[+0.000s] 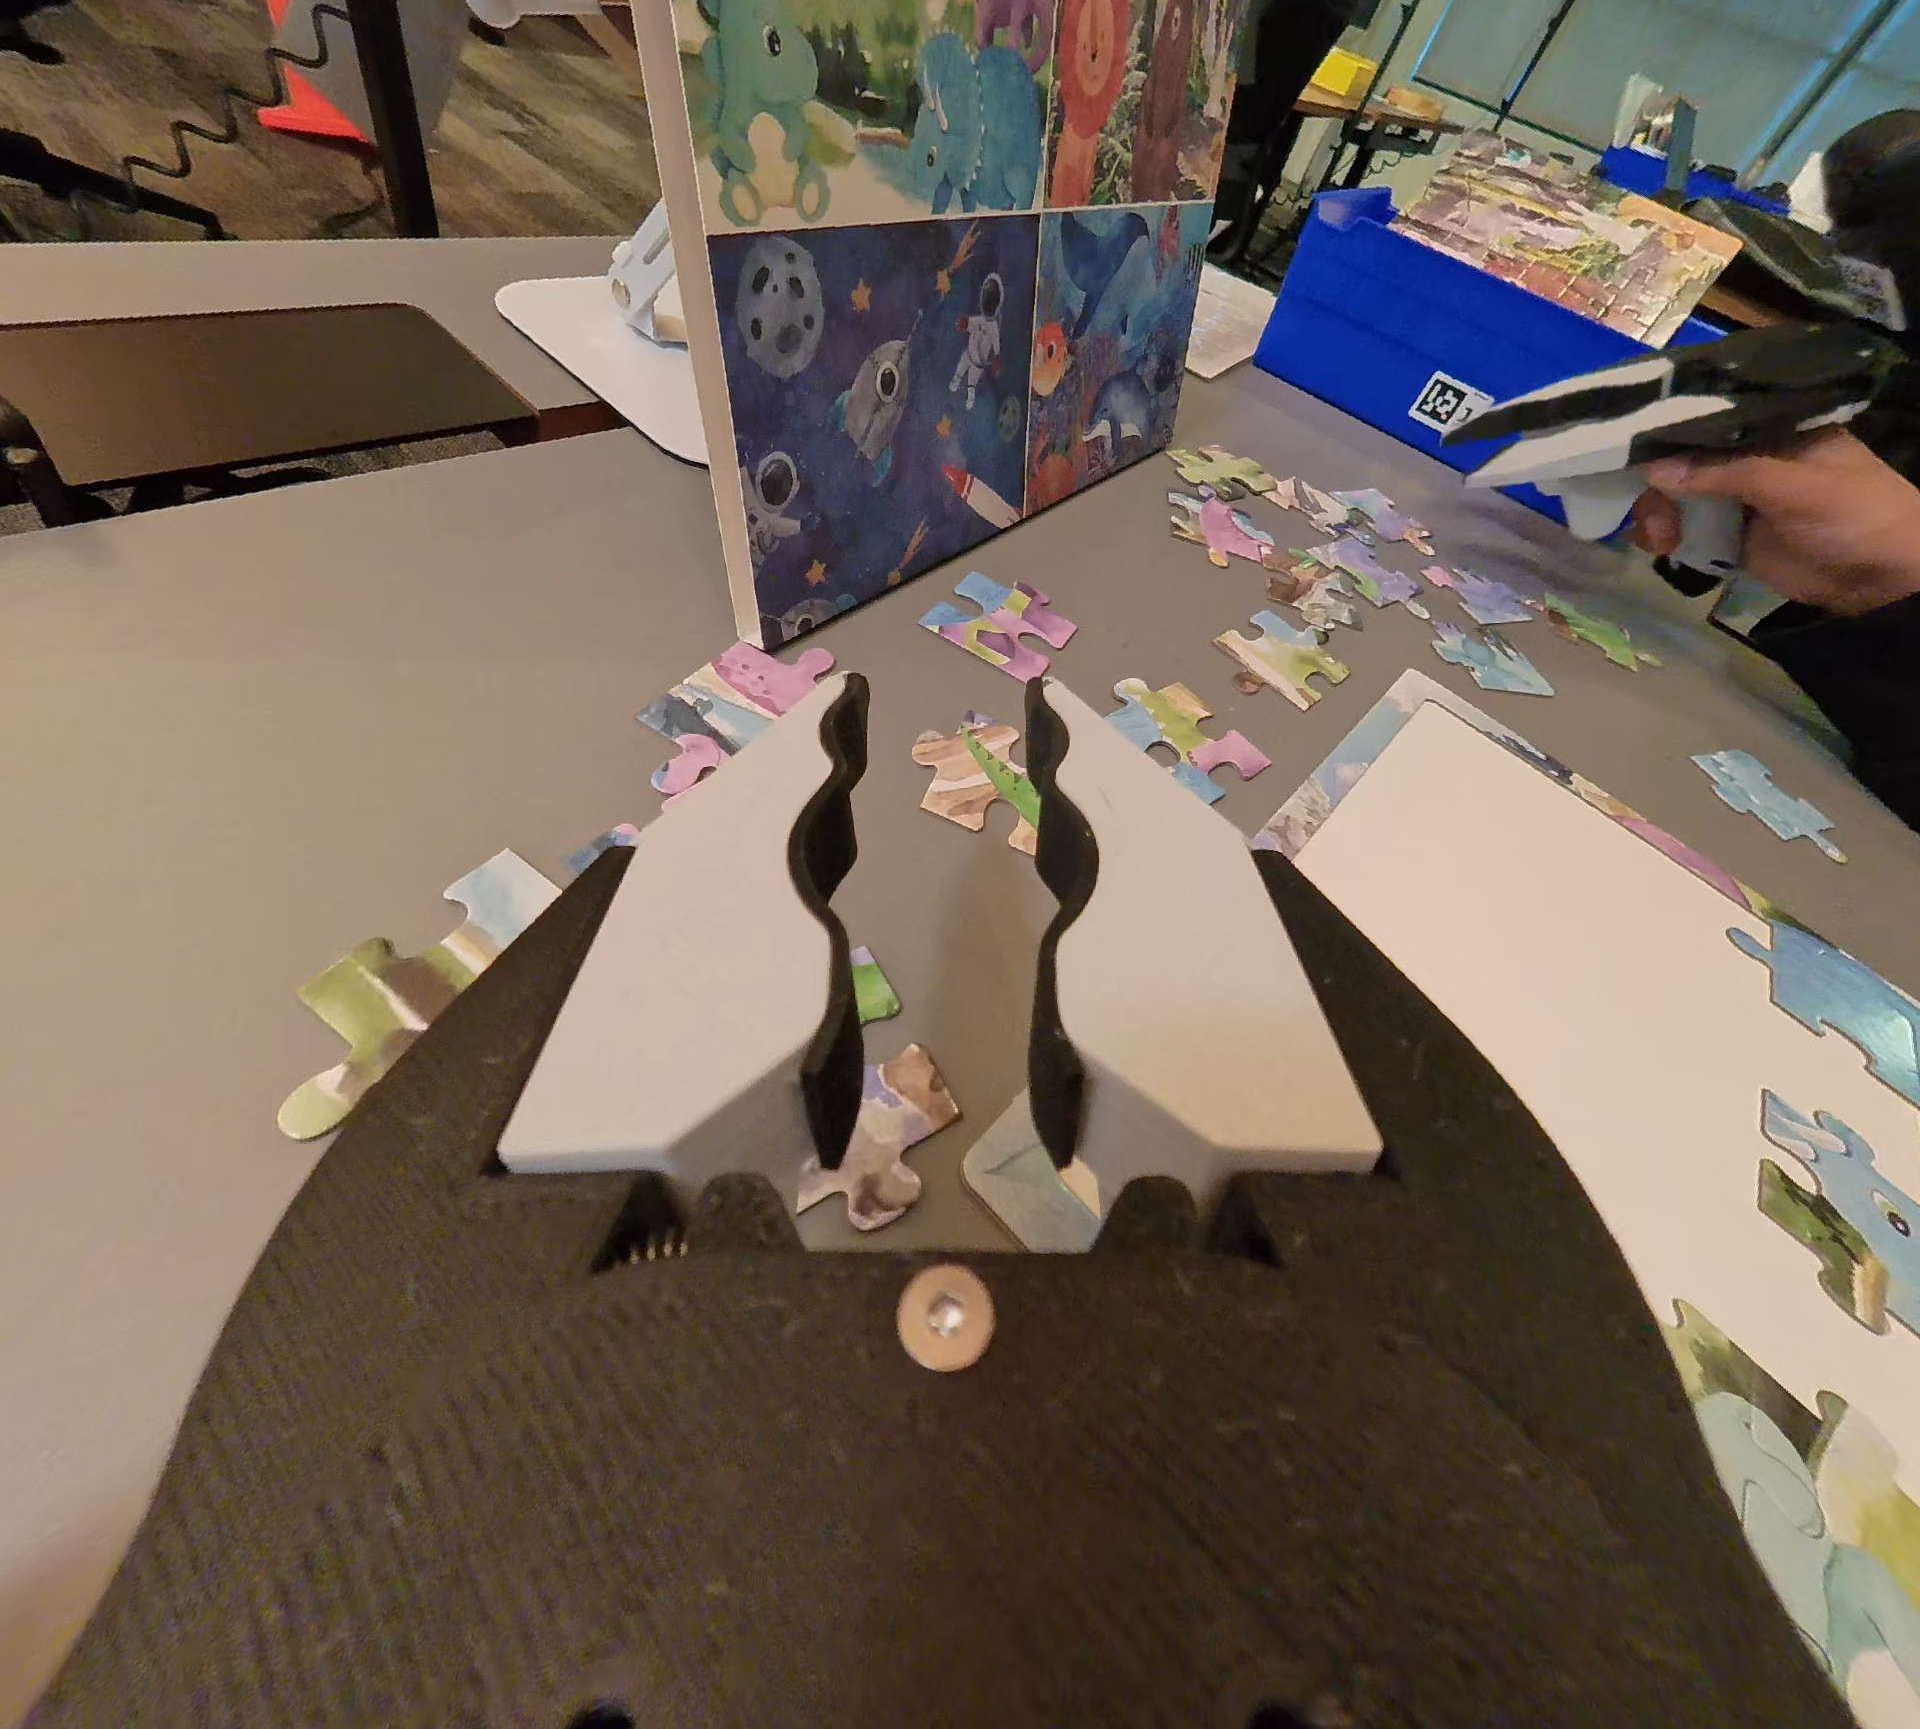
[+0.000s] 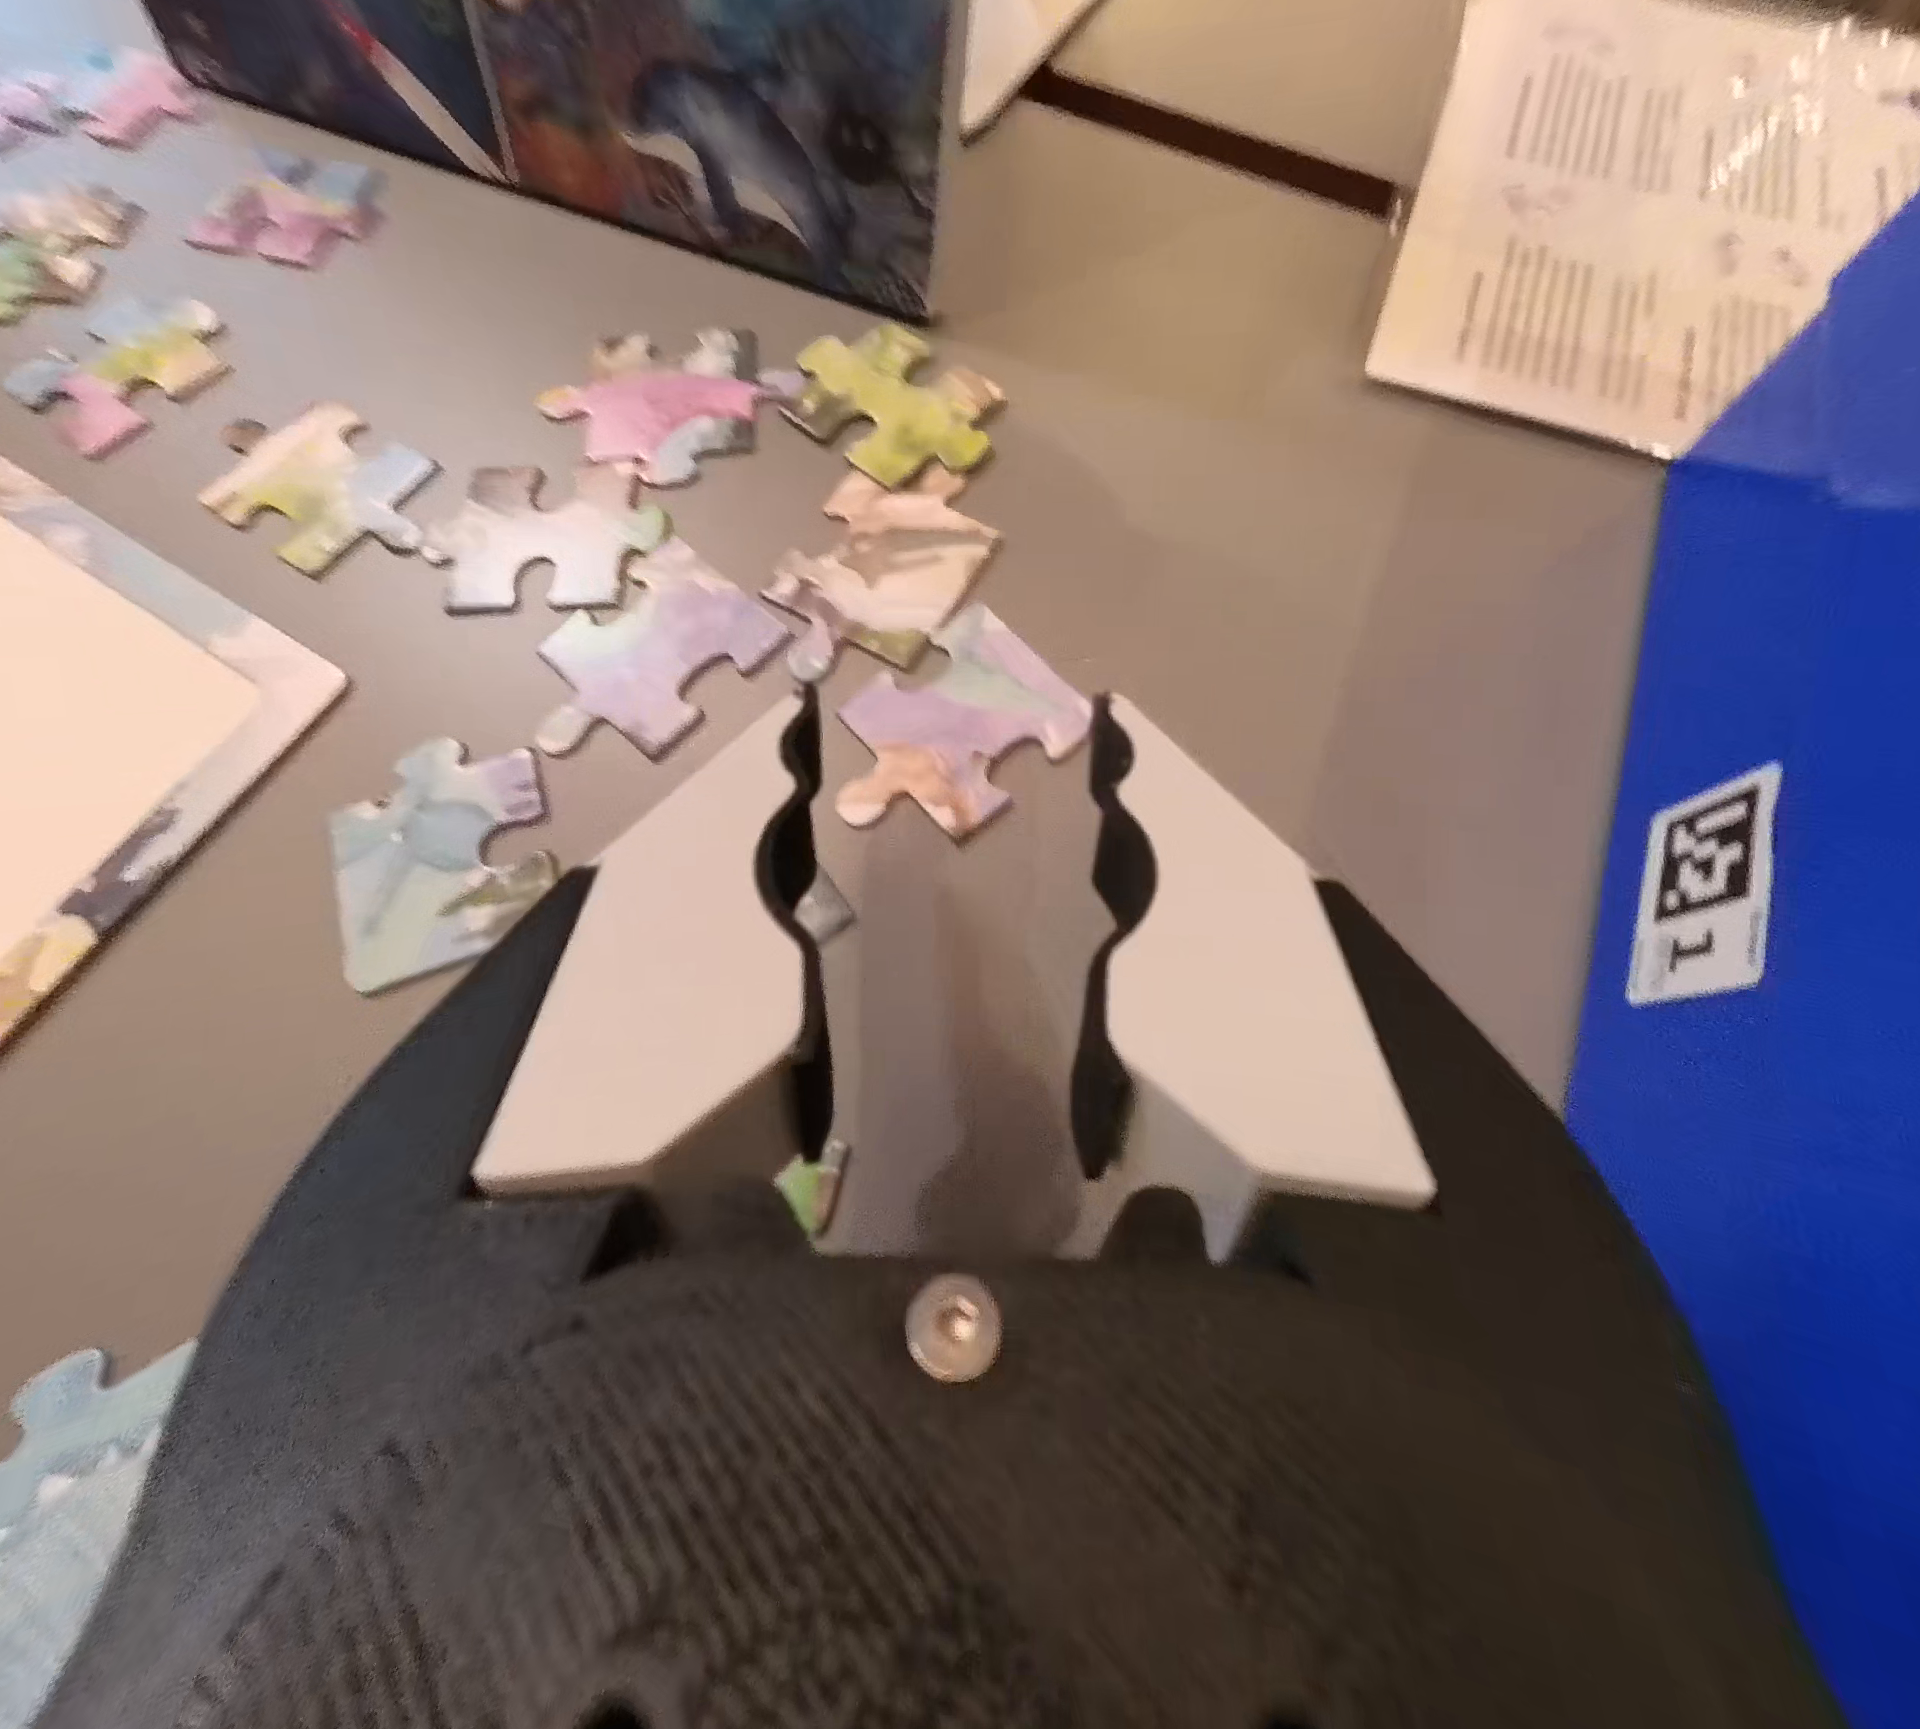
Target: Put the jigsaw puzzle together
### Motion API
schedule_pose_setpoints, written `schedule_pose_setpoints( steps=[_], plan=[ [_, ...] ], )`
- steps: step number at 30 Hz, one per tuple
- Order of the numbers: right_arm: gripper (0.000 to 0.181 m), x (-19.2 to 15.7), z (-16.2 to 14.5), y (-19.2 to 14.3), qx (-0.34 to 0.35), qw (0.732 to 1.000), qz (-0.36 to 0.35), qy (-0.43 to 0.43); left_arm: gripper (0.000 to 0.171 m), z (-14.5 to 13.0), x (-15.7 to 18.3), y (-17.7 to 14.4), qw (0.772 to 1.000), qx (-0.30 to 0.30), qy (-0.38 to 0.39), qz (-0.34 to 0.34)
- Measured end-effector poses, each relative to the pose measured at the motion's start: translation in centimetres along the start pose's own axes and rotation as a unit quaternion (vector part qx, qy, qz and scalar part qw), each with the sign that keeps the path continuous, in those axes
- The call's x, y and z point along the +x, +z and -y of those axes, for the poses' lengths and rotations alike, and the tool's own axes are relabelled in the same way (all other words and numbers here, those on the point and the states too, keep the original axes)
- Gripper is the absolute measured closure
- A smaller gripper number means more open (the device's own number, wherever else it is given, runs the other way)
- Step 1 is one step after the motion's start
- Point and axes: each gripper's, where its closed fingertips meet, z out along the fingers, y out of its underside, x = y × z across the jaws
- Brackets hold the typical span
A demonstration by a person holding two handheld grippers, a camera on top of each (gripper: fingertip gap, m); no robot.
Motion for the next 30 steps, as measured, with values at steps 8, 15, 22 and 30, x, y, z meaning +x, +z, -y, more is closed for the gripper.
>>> schedule_pose_setpoints(
  steps=[8,15,22,30],
  plan=[
    [0.126,-1.1,-2.6,2.1,-0.075,0.996,-0.001,-0.037,0.143,0.0,0.0,0.0,1.000,-0.001,0.001,0.000],
    [0.150,-1.5,-2.7,2.4,-0.068,0.997,0.014,-0.018,0.143,0.0,0.0,0.0,1.000,-0.001,0.001,0.000],
    [0.157,-1.0,-2.7,2.2,-0.071,0.997,0.005,-0.016,0.143,0.0,0.0,0.0,1.000,-0.001,0.001,0.000],
    [0.158,-0.9,-2.6,2.0,-0.069,0.997,-0.002,-0.024,0.143,0.0,0.1,0.0,1.000,-0.002,0.001,0.000]
  ],
)
